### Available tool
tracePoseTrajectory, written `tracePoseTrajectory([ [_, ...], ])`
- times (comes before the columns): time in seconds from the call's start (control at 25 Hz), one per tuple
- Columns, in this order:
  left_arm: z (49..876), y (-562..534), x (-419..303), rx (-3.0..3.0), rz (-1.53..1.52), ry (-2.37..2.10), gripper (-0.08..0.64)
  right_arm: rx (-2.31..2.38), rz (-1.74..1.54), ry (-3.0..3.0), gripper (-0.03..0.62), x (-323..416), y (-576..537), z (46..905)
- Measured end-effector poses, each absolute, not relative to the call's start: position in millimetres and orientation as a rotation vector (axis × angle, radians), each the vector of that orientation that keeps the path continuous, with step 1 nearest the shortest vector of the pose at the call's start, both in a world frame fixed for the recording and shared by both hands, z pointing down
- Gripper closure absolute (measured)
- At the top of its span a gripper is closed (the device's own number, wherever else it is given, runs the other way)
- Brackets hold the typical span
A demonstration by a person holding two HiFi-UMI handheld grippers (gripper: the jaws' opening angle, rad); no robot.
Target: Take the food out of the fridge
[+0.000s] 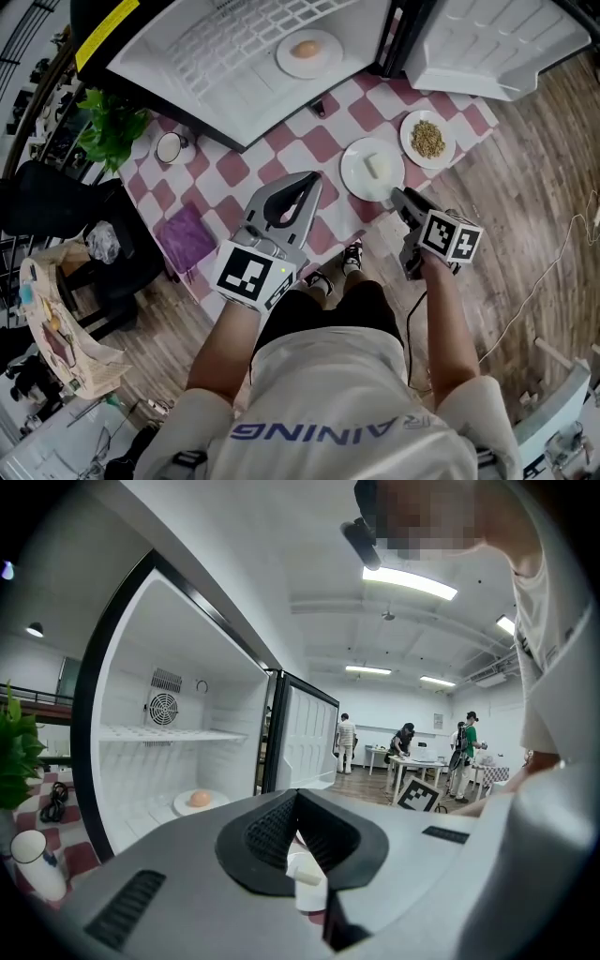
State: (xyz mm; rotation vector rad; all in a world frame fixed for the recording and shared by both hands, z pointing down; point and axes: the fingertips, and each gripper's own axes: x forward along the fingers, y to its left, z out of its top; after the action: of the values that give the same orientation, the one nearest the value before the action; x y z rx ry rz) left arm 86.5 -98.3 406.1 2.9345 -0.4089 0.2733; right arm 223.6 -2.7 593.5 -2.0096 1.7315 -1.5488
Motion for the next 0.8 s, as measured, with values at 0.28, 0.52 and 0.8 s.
tracePoseTrajectory([
  [0.28,372.6,-111.0,76.9,2.955,0.201,-0.503,0.555,-2.178,-1.103,1.917,0.560,243.5,-35.4,497.9],
  [0.52,331.4,-123.2,63.8,2.986,0.127,-0.602,0.555,-2.169,-0.858,2.076,0.565,233.8,-60.0,426.0],
  [0.8,295.7,-139.2,27.9,3.001,0.054,-0.787,0.555,-2.016,-0.695,2.220,0.565,204.8,-99.1,370.4],
])
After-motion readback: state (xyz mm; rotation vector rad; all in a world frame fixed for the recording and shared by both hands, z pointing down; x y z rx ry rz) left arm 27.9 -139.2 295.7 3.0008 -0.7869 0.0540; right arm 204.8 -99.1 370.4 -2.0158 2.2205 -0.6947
